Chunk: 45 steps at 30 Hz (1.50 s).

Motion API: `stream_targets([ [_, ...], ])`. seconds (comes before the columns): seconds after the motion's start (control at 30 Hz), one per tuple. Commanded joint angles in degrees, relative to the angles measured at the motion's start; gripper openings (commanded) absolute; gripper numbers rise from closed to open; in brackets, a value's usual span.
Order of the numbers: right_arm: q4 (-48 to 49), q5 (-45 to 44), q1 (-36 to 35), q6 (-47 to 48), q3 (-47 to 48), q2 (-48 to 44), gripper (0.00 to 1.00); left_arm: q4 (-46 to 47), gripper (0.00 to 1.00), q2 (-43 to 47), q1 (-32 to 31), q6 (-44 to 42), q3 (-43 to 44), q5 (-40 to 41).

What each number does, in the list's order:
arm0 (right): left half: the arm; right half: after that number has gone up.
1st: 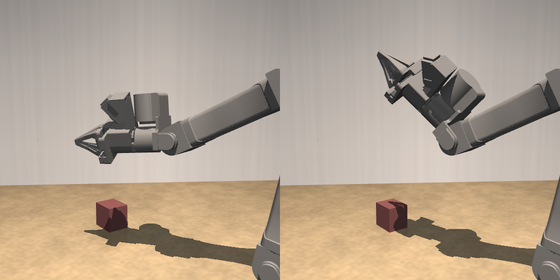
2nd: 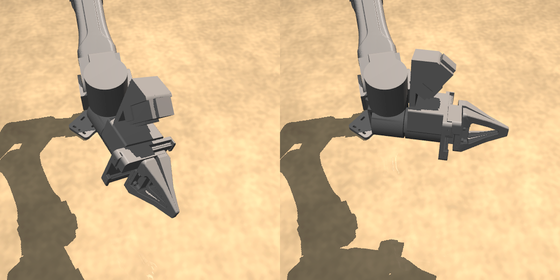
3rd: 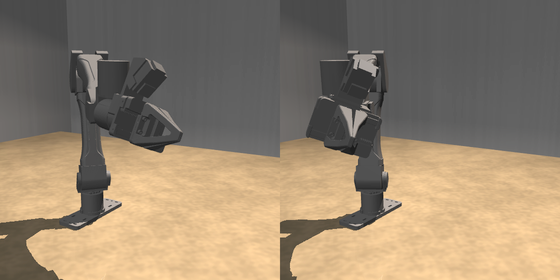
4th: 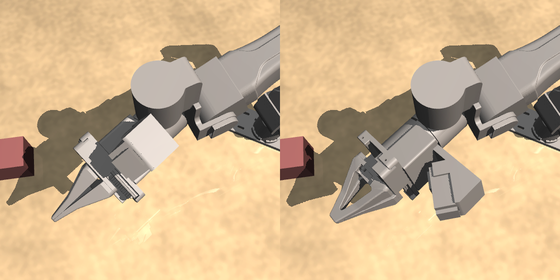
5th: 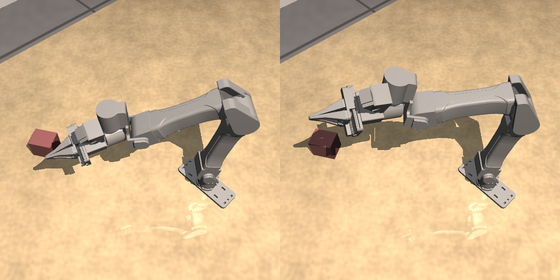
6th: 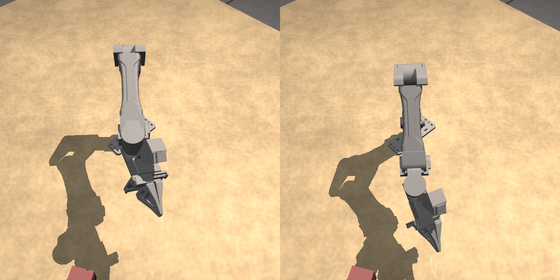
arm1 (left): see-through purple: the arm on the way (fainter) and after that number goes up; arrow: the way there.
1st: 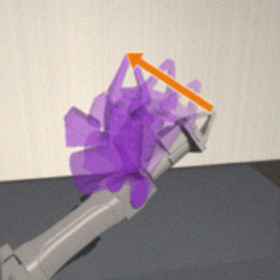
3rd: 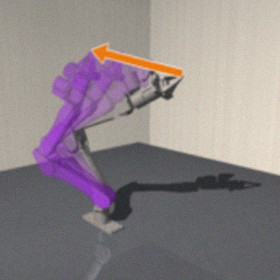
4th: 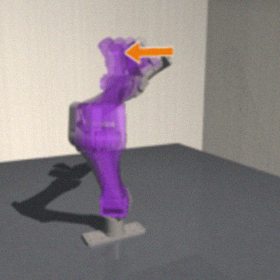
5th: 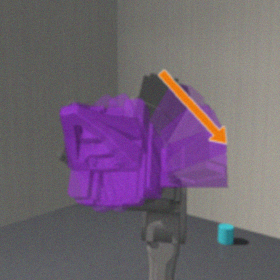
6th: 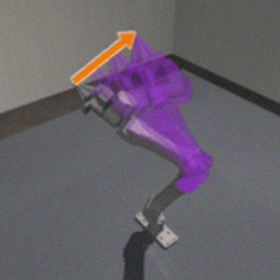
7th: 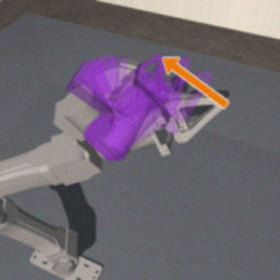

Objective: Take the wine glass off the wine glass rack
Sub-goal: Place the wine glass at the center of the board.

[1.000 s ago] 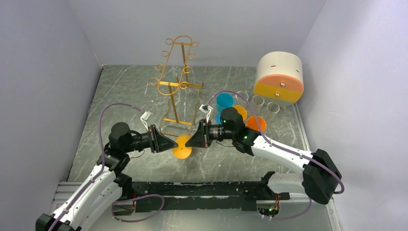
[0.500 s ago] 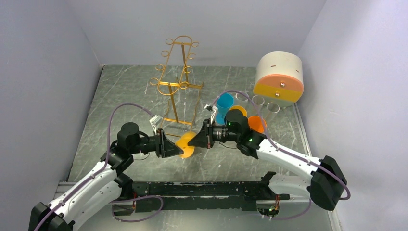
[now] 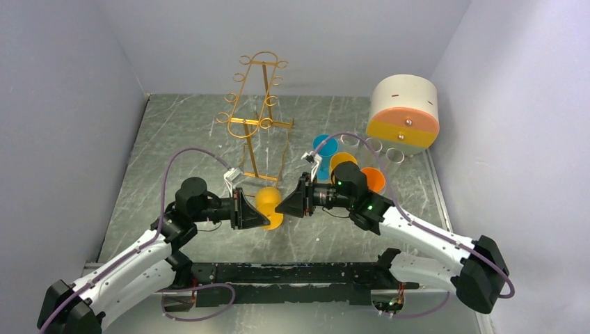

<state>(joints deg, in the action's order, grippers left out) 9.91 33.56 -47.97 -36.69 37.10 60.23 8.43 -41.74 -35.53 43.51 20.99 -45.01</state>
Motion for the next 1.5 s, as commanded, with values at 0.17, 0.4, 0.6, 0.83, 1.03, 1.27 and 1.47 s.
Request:
stream_targets([
  [0.17, -2.7, -10.0, -0.2, 3.3, -0.4, -6.4, 0.4, -4.9, 0.07, 2.0, -1.2, -6.8, 3.3, 1.3],
  [0.4, -9.8, -29.8, -0.1, 3.4, 0.0, -14.6, 0.41, -15.9, 0.07, 6.2, -2.7, -17.3, 8.9, 4.5],
  [0.6, -9.3, -35.8, -0.1, 4.1, -3.5, -20.6, 0.58, -14.6, 0.07, 11.5, -2.7, -25.8, 8.8, 1.8],
  [0.83, -16.4, -40.6, 0.0, 7.2, 1.5, -17.9, 0.64, -9.0, 0.07, 15.1, -2.8, -34.7, 5.8, -7.8],
  [1.03, -13.0, -39.6, 0.0, 6.9, 0.0, -16.0, 0.66, -8.6, 0.07, 14.8, -2.8, -42.5, 5.5, -16.9],
  [1.27, -8.4, -25.6, -0.1, 9.4, 0.7, -13.4, 0.69, -19.1, 0.07, 15.8, -2.8, -56.8, 5.6, -17.0],
  [1.47, -13.5, -22.7, 0.0, 10.5, 4.8, -9.2, 0.74, -20.8, 0.07, 16.0, -2.7, -60.3, 4.3, -17.0],
])
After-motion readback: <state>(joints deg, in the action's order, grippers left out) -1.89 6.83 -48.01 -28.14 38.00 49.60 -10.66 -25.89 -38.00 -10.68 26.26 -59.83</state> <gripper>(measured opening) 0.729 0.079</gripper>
